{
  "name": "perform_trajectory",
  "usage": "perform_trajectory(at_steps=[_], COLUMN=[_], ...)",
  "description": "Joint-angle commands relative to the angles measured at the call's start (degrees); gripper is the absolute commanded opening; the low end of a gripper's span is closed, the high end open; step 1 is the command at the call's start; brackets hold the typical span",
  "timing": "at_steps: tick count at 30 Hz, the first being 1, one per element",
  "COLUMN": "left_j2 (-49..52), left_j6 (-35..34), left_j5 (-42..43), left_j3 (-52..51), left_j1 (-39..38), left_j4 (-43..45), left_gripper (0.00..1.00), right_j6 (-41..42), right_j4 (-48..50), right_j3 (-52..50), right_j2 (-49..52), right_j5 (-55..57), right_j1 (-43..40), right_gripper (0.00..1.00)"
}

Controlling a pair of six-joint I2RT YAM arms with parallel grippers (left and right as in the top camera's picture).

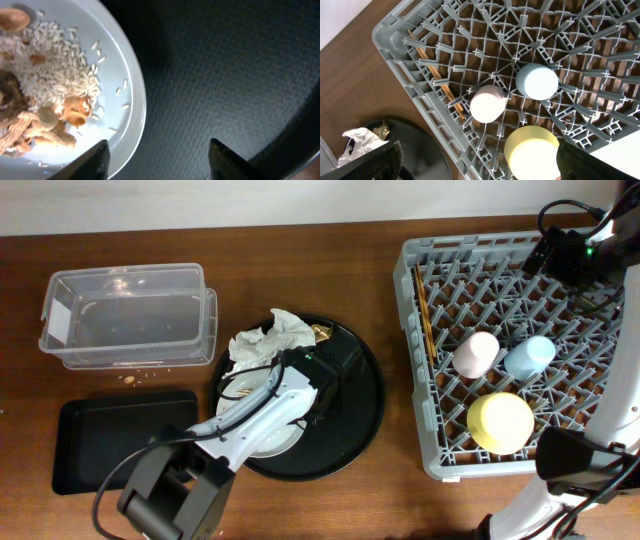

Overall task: Sort waste into correct bins and load items into the dishwasher rack
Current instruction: 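Grasp the white plate's rim with the left gripper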

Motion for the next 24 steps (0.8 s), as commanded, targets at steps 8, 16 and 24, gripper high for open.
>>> perform_trajectory(at_steps=[8,16,24], left_j2=[5.8,8.3,8.3], left_j6=[-0.4,-0.4,-0.4], left_j5=[-3.3,-3.5,-3.6], left_j3=[-0.2,-0.2,0.3], left_j1=[-0.3,-0.3,-0.3], left_j4=[2.3,2.4,1.8], left_gripper=[0.47,0.26,0.01], right_j6=[-0.5,-0.5,-0.5], right_j4=[-0.3,-0.3,-0.3], right_j3=[0.3,0.3,0.3], right_j2=[-0.2,-0.2,-0.2], right_j5=[0.5,0.5,0.5], right_j1=[0.0,0.0,0.0], right_gripper=[0.99,0.99,0.98])
